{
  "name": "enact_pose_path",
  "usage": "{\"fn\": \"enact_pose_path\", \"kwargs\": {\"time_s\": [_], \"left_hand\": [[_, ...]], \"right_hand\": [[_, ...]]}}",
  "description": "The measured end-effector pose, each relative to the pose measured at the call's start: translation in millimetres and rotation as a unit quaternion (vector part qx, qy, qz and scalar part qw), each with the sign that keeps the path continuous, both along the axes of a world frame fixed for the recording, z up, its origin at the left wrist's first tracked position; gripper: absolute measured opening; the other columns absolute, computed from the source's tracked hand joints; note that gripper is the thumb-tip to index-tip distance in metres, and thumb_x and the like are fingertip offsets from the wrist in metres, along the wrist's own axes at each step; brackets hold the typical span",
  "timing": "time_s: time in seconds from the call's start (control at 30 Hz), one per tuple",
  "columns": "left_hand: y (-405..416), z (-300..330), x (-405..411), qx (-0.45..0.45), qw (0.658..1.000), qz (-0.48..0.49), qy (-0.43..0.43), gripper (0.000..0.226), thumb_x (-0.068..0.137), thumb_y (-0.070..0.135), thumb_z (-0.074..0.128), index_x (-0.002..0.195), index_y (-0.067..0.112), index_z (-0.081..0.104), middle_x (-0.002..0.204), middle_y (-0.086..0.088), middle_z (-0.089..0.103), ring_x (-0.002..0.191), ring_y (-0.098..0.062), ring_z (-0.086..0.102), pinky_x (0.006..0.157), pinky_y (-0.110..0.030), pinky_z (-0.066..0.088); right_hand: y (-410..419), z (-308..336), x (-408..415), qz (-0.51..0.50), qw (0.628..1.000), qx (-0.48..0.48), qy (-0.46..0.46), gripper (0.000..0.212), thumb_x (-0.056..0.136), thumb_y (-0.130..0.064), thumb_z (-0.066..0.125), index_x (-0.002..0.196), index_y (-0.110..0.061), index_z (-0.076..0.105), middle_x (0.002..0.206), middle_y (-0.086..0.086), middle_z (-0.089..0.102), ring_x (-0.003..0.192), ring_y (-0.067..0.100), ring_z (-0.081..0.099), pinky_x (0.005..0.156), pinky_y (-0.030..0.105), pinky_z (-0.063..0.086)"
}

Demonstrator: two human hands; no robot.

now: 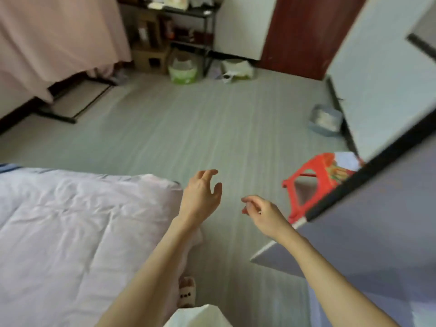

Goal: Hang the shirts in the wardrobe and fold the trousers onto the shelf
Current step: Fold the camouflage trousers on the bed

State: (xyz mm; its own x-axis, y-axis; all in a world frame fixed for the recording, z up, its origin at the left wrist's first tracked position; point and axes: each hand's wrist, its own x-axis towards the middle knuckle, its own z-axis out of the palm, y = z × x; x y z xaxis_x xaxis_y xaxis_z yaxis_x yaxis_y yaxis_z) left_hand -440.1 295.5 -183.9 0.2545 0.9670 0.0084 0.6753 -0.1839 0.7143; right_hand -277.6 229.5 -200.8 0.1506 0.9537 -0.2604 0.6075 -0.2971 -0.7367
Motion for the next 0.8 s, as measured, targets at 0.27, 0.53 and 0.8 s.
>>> {"fn": "enact_pose_path", "kwargs": {"time_s": [0.27, 0.53, 0.8], "left_hand": [[133.0, -24.0, -136.1, -0.038, 0.985, 0.159, 0.053, 0.041, 0.093, 0.025, 0.05, 0.132, 0.014, 0.048, 0.136, -0.008, 0.047, 0.123, -0.026, 0.044, 0.1, -0.037, 0.037], [265.5, -33.3, -174.6, -0.047, 0.966, 0.247, 0.053, 0.042, 0.094, 0.026, 0.048, 0.134, 0.015, 0.045, 0.137, -0.005, 0.045, 0.126, -0.023, 0.042, 0.102, -0.036, 0.035], [455.5, -71.5, -195.2, -0.053, 0.92, 0.386, 0.046, 0.043, 0.095, 0.026, 0.048, 0.135, 0.011, 0.044, 0.136, -0.009, 0.046, 0.125, -0.025, 0.043, 0.102, -0.038, 0.036]], "right_hand": [[207.7, -25.2, -113.8, 0.103, 0.994, -0.023, -0.01, 0.029, 0.095, -0.015, 0.043, 0.119, -0.012, 0.058, 0.121, 0.008, 0.06, 0.107, 0.021, 0.057, 0.089, 0.024, 0.041], [381.2, -34.4, -160.0, 0.201, 0.978, -0.051, 0.016, 0.028, 0.095, -0.016, 0.041, 0.118, -0.014, 0.058, 0.102, 0.005, 0.064, 0.092, 0.016, 0.056, 0.074, 0.021, 0.039], [606.5, -55.4, -182.5, 0.326, 0.945, -0.039, 0.01, 0.025, 0.095, -0.012, 0.041, 0.113, -0.011, 0.059, 0.09, 0.001, 0.062, 0.086, 0.017, 0.056, 0.077, 0.023, 0.04]]}}
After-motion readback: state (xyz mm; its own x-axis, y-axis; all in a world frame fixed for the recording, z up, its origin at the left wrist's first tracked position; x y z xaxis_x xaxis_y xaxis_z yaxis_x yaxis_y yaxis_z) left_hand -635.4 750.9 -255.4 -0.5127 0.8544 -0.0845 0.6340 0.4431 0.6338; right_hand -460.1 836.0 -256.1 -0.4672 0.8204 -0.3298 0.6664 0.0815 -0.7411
